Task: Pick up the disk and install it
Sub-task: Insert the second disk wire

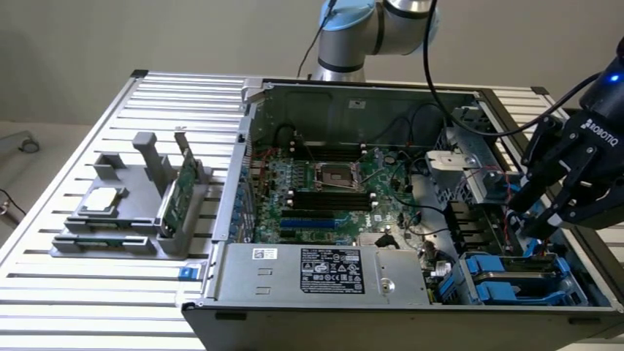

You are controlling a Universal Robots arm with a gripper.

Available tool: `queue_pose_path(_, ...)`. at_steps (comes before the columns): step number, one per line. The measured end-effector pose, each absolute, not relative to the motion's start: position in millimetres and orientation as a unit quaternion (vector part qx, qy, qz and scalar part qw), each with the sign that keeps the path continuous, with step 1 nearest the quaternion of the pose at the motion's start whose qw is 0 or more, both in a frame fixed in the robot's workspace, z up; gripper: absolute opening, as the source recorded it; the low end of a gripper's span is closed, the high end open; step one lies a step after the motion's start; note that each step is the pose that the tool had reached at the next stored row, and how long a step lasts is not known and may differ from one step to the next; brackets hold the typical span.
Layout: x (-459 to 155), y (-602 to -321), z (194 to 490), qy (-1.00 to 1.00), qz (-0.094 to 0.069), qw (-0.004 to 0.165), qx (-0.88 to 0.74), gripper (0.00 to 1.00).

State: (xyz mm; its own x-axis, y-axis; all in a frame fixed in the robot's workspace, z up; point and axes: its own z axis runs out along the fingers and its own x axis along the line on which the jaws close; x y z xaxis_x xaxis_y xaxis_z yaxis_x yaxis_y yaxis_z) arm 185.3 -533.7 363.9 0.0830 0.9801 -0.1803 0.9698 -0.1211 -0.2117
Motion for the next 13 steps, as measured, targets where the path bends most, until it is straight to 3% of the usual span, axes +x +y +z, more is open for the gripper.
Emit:
queue_pose_path(4, 185.3, -533.1, 363.7, -0.662, 0.138, 0.016, -0.736, 0.46)
queue_pose_path(5, 185.3, -532.9, 363.7, -0.662, 0.138, 0.015, -0.736, 0.33)
queue_pose_path(9, 185.3, -532.8, 363.7, -0.662, 0.138, 0.013, -0.736, 0.22)
queue_pose_path(13, 184.2, -532.8, 363.5, -0.662, 0.139, 0.013, -0.736, 0.2)
